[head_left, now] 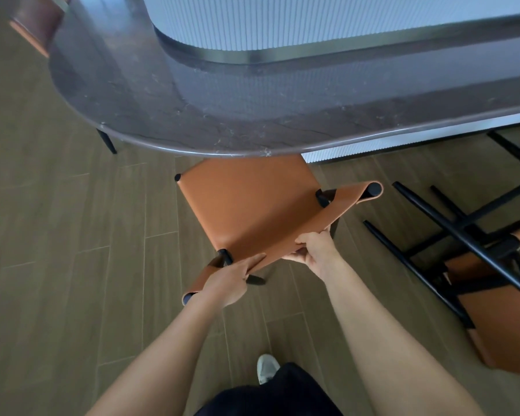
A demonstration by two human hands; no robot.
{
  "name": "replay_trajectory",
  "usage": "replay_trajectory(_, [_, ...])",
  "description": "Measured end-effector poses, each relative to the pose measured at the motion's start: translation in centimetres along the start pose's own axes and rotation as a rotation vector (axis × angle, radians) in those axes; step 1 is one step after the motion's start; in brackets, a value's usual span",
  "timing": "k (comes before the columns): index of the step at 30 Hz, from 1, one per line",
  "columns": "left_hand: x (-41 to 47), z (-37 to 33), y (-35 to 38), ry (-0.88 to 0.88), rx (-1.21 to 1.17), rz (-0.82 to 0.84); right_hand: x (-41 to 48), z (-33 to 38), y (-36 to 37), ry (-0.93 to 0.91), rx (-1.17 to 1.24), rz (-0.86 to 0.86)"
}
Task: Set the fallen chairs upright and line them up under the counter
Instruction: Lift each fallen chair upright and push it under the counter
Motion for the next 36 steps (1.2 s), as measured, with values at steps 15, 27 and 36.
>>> replay_trajectory(15, [-4.6,2.2,2.7,0.142,0.105,-0.038,-5.2,-5.2,-1.7,-0.067,0.077,-0.105])
replay_trajectory(27, [-8.8,4.3,5.3,0.250,0.152,0.072,-10.1,-10.9,-2.7,-0.113,0.118,-0.194])
replay_trajectory(36, [-9.7,4.5,5.5,0.331,0.134,0.151,-10.8,-12.5,-2.8,-0.137,0.153,-0.256])
Point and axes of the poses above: each hand's wrist, its own x-axis towards the middle knuckle, its own y-axis out of the palm, z = x × y, the point moved 7 cm from there along x, towards the middle knuckle, and after that the axes turned 1 degree about -z, right-handed, at the moved point
